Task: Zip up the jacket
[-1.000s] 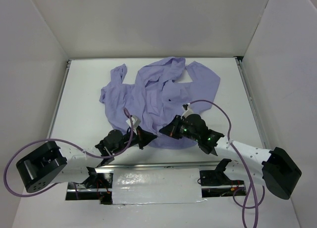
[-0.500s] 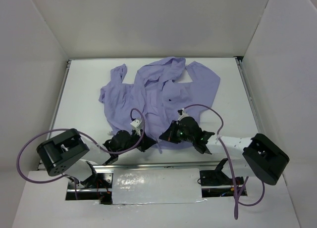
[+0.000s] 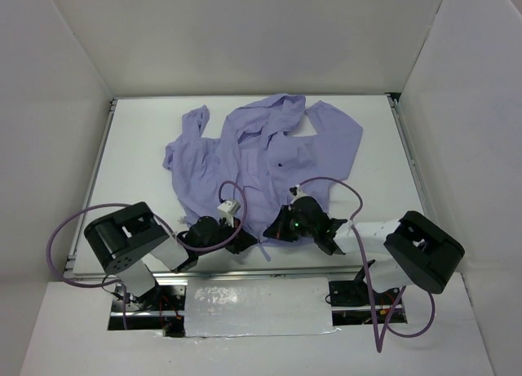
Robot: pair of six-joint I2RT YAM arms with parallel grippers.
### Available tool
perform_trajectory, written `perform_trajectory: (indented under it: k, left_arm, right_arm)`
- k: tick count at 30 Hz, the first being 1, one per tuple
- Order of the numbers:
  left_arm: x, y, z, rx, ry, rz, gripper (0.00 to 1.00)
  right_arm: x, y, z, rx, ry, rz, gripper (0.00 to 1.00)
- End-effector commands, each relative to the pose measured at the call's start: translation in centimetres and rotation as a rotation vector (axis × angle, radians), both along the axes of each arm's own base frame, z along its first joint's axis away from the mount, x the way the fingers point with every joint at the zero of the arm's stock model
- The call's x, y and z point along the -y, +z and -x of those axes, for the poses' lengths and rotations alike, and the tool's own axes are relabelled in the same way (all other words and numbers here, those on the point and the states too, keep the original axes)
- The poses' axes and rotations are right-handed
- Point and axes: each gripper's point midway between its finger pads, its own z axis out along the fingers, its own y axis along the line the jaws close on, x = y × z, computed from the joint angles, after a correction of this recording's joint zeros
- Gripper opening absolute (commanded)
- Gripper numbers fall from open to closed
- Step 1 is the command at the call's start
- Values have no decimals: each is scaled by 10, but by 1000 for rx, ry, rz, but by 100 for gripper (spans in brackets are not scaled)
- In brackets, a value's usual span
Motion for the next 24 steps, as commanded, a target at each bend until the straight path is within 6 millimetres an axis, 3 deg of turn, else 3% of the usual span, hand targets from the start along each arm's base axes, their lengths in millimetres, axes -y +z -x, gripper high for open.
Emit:
perform_trajectory:
  k: [1, 4, 8, 15, 19, 24]
  left_arm:
    - [9, 7, -2, 5, -22, 43, 3]
    - [10, 6, -2, -6, -21, 43, 6]
    - [6, 6, -2, -11, -7, 30, 0]
    - [6, 7, 0, -3, -27, 29, 0]
    - [10, 7, 3, -3, -53, 40, 0]
    - [11, 9, 2, 2, -54, 47, 0]
  right_arm:
    - [-4, 2, -2, 44, 14, -5, 0]
    - [-3, 0, 4, 34, 28, 3, 0]
    - [4, -6, 13, 25, 31, 27, 2]
    - [12, -12, 17, 28, 23, 65, 18]
    - [12, -13, 16, 27, 20, 73, 22]
    - [10, -11, 17, 29, 28, 73, 37]
